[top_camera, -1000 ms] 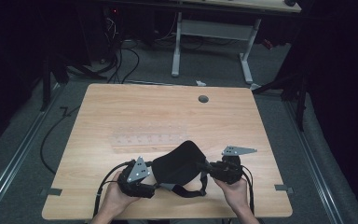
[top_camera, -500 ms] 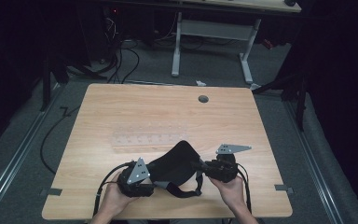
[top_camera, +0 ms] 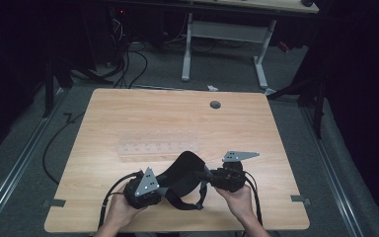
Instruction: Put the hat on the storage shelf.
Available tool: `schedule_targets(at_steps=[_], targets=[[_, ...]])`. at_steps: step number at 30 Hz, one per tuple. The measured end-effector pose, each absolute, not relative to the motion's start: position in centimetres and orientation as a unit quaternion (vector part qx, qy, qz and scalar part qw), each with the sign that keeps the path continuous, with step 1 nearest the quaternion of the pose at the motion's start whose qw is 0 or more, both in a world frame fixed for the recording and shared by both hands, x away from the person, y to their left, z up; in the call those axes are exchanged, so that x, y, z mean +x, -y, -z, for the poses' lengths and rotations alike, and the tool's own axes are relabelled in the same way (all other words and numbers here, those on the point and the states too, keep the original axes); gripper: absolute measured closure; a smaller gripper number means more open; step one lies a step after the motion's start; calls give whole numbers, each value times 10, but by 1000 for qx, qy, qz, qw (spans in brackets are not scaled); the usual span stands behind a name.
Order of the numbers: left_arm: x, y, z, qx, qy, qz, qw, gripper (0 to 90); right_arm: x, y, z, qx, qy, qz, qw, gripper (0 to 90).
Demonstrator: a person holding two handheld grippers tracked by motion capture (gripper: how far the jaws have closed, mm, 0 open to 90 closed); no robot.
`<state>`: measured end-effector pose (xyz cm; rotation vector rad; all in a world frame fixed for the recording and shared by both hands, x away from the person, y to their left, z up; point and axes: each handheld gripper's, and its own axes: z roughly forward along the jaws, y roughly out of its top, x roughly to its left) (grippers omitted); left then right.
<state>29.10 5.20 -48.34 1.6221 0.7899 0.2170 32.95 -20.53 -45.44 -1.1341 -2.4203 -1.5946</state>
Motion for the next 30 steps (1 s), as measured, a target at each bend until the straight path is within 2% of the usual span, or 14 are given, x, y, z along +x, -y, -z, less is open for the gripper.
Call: schedule_targets(at_steps=[6,10,13,14,18,20,24,30], targets=[[286,-55,479,710,-325,-77,620,786,329,204,457,-366,777,512,5,760],[281,-54,473,715,-313,-45,623,855,330,206,456,-371,772,516,-6,659],[281,-53,473,720,-316,-45,616,859,331,210,455,-368,766,527,-8,612],[282,-56,471,705,-328,-29,628,859,330,215,455,-372,764,527,-16,581],[284,-62,469,692,-340,-27,636,859,328,228,463,-389,765,512,-31,532],[285,-64,469,690,-344,-26,636,859,326,234,468,-396,771,496,-52,513],[288,-68,467,678,-358,-20,642,859,326,244,477,-402,766,498,-57,482],[292,-76,462,659,-377,-13,651,858,330,267,498,-454,759,455,-108,447]])
